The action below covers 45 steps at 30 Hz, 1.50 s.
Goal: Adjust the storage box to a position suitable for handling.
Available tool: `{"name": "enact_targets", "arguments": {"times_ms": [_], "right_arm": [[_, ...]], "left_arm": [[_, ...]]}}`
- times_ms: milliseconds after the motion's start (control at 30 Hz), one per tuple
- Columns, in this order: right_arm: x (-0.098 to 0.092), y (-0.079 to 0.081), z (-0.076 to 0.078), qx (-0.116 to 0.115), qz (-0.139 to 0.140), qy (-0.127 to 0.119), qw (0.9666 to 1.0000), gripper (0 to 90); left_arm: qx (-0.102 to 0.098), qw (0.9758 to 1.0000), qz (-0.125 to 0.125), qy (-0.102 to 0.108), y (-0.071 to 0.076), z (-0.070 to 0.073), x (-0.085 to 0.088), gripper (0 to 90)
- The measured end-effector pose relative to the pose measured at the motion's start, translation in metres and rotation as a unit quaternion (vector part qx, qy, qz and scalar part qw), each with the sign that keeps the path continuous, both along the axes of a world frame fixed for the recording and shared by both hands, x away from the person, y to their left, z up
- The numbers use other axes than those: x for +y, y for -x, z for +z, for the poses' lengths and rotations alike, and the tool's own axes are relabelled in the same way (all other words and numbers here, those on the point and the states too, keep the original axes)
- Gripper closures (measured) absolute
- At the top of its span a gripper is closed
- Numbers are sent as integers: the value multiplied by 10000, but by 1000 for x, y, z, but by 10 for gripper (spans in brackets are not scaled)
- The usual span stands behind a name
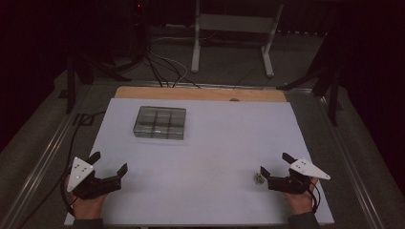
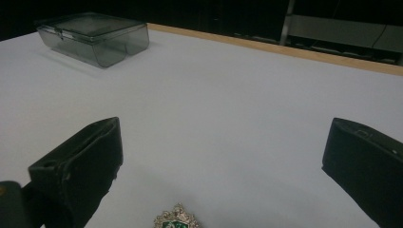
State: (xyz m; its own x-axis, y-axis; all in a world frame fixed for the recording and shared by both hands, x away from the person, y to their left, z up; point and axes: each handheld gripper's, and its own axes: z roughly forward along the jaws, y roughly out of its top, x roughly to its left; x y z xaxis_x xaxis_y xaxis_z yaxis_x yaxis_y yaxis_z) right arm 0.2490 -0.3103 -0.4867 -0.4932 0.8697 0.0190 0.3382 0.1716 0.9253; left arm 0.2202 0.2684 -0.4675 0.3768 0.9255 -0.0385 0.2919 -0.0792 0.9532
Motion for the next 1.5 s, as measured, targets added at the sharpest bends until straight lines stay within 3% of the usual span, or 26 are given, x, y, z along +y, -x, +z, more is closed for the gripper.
{"name": "enact_targets", "arguments": {"times_ms": [300, 467, 567, 633, 867, 1067, 1233, 1300, 1500], "right_arm": [[-2, -1, 0, -14, -85, -58, 9999, 2], [-4, -1, 0, -26, -149, -87, 9998, 1], [-6, 0, 0, -5, -197, -137, 9997, 2], [-7, 0, -1, -2, -210, -161, 9996, 2], [-7, 0, -1, -16, -247, -182, 9995, 2], [-7, 0, -1, -5, -266, -181, 9995, 1], [-8, -1, -1, -5, -283, -163, 9995, 2], [-7, -1, -2, -2, -286, -149, 9995, 2], [-7, -1, -2, -6, -284, -136, 9995, 2]], "left_arm": [[2, 9999, 49, 113, 0, 0, 1, 13], [73, 10000, -27, 1, -4, 2, -5, 13], [180, 9997, -140, 86, -11, 6, -7, 13], [155, 9998, -111, -100, -16, 9, -9, 14], [90, 9999, -79, -2, -29, 15, -7, 14], [120, 9999, 55, 20, -42, 18, -3, 14], [148, 9997, 170, -93, -52, 20, -3, 13], [192, 9995, 256, 7, -58, 20, -2, 14], [241, 9993, 302, -14, -68, 19, -2, 14]]}}
